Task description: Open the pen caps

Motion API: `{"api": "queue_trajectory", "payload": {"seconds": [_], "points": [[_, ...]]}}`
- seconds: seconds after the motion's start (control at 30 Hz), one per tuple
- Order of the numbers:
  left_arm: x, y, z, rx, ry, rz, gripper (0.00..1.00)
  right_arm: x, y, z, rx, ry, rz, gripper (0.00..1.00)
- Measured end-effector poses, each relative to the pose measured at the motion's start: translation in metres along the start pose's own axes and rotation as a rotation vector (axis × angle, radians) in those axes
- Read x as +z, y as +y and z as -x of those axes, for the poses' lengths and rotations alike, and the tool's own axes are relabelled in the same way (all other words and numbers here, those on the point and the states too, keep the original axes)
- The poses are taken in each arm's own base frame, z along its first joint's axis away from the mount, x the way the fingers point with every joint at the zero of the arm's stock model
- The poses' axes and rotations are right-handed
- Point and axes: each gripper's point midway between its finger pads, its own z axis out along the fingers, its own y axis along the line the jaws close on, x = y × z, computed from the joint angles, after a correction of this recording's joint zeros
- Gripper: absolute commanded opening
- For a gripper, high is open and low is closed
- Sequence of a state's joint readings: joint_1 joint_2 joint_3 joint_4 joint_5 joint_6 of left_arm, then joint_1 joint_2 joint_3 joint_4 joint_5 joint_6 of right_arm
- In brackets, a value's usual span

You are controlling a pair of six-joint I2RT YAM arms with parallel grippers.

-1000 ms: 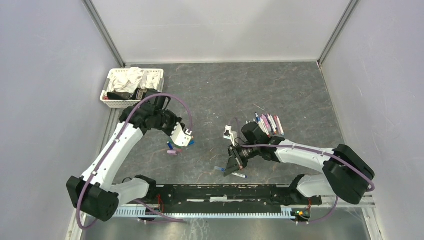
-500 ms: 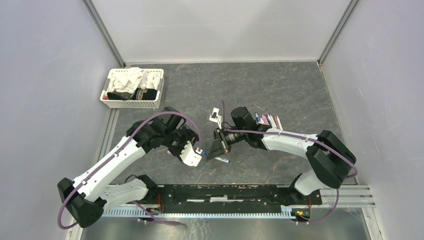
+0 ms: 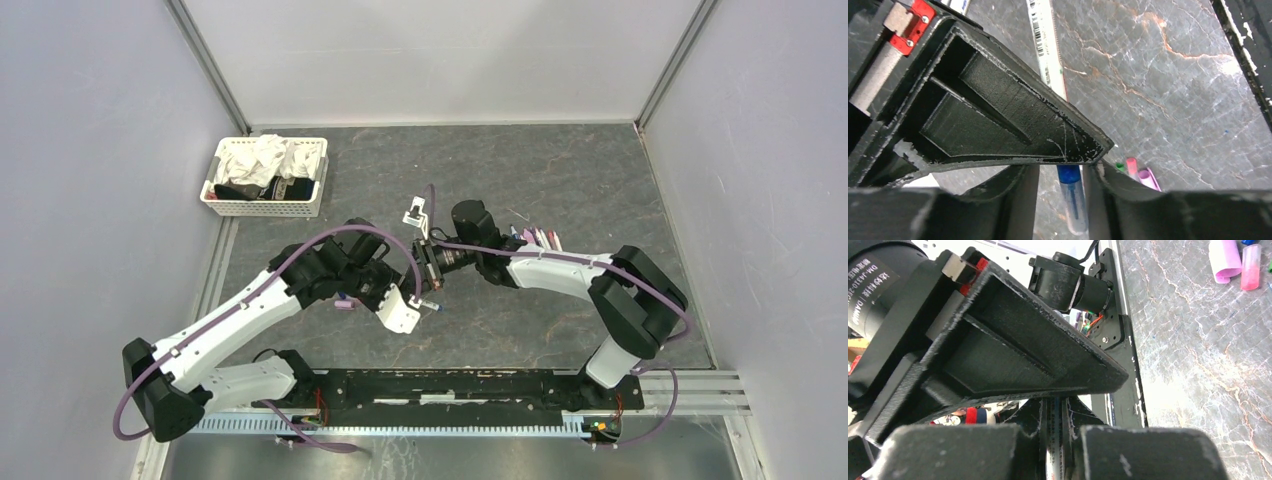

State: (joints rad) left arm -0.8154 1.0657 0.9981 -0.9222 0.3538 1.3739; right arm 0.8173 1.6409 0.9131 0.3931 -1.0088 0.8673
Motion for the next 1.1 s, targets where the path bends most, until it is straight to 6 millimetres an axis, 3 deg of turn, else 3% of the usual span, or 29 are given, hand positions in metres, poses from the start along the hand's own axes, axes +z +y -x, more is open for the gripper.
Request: {"api": "queue_trajectory", "payload": {"seconds": [0.03,0.1,0.13,0.27,0.5,0.57,0.67,0.73,0.9,1.1], "points": [[0.000,0.001,-0.002,0.000,0.009,0.002,0.24,0.001,0.000,0.000,0.003,0.003,0.006,0.01],[0.000,-0.004,-0.005,-0.010,0.025,-0.015,0.06,0.003,0.001,0.002,0.010,0.010,0.015,0.12],[0.000,-0.002,-0.007,-0.010,0.036,-0.006,0.03,0.004,0.000,0.002,0.014,0.012,0.015,0.16],[-0.001,-0.002,-0.008,-0.009,0.046,-0.004,0.02,0.005,0.001,0.001,0.019,0.025,0.026,0.30],[0.000,0.001,-0.007,0.000,0.045,0.008,0.02,0.008,0.005,-0.006,0.015,0.056,0.040,0.34],[0.000,0.003,-0.007,0.002,0.044,0.013,0.02,0.008,0.004,-0.007,0.011,0.060,0.037,0.30],[0.000,0.003,-0.007,0.005,0.050,0.016,0.02,0.008,0.004,-0.006,-0.002,0.067,0.029,0.08],[-0.002,0.004,-0.007,0.007,0.051,0.023,0.02,0.009,0.002,-0.004,0.003,0.071,0.019,0.00],[-0.008,0.004,-0.014,0.002,0.088,0.038,0.02,0.014,0.001,0.005,-0.010,0.103,0.027,0.00],[-0.016,0.002,-0.036,-0.020,0.198,0.027,0.02,0.026,-0.008,0.019,-0.051,0.155,0.064,0.00]]}}
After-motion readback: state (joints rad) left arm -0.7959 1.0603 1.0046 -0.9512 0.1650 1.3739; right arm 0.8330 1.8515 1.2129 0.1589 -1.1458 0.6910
